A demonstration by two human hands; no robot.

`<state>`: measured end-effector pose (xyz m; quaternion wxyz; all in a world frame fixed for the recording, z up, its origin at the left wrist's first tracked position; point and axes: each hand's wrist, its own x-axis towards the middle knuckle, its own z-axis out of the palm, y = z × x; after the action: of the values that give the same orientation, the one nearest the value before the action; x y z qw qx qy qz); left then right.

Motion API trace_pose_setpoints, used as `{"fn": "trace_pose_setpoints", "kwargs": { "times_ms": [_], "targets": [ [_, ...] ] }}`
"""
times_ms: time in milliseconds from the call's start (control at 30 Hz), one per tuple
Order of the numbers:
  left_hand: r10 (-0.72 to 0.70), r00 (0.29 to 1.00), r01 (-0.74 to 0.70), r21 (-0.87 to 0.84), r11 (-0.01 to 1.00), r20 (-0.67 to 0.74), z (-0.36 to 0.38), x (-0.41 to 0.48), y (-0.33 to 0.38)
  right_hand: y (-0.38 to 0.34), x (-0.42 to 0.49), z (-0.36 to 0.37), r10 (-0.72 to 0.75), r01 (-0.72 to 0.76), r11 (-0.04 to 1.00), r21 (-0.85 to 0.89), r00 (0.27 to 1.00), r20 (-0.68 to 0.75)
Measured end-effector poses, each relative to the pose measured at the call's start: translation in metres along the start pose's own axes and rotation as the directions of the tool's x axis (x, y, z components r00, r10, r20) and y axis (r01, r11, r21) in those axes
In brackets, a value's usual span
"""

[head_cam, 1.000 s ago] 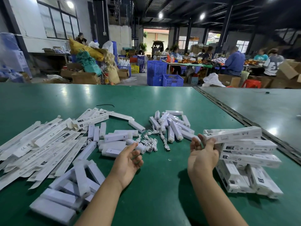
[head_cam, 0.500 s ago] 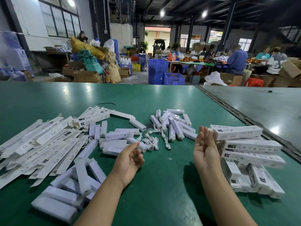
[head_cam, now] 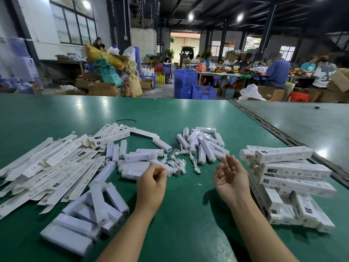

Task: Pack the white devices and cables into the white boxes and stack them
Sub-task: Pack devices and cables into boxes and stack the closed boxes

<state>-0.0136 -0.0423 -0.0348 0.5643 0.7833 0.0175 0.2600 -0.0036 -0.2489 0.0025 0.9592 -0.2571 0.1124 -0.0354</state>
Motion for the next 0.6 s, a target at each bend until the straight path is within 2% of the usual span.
{"fn": "trace_pose_setpoints", "kwargs": {
  "times_ms": [33, 67, 100, 167, 233, 267, 500, 600],
  "targets": [
    [0.107, 0.993, -0.096, 0.172, 0.980, -0.055, 0.000, -0.001, -0.001, 0.001, 0.000, -0.001, 0.020, -0.020, 1.000, -0.017, 1.000, -0.005],
    [0.164, 0.981, -0.122, 0.338, 0.933, -0.099, 0.001, -0.001, -0.002, 0.003, 0.001, -0.002, 0.040, -0.040, 0.999, -0.031, 0.999, -0.008],
    [0.168, 0.978, -0.087, 0.483, 0.871, -0.125, 0.002, 0.000, -0.005, 0.003, 0.002, -0.002, 0.055, -0.056, 0.998, -0.043, 0.998, -0.010],
    [0.001, 0.994, 0.071, 0.668, 0.741, -0.107, 0.002, 0.003, -0.009, 0.006, 0.003, -0.003, 0.068, -0.068, 0.994, -0.081, 0.998, -0.007],
    [-0.176, 0.981, 0.176, 0.735, 0.654, -0.078, 0.001, 0.006, -0.013, 0.008, 0.003, -0.004, 0.073, -0.073, 0.988, -0.132, 0.997, -0.003],
    [-0.214, 0.975, 0.189, 0.747, 0.638, -0.064, 0.002, 0.008, -0.015, 0.010, 0.003, -0.004, 0.078, -0.077, 0.984, -0.157, 0.997, -0.003],
    [-0.199, 0.979, 0.063, 0.864, 0.499, 0.043, 0.001, 0.020, -0.015, 0.019, 0.003, -0.001, 0.120, -0.119, 0.954, -0.276, 0.993, -0.016],
    [-0.197, 0.980, 0.049, 0.902, 0.430, 0.041, -0.022, 0.050, -0.013, 0.024, 0.003, -0.001, 0.132, -0.130, 0.932, -0.340, 0.991, -0.016]
  ]
}}
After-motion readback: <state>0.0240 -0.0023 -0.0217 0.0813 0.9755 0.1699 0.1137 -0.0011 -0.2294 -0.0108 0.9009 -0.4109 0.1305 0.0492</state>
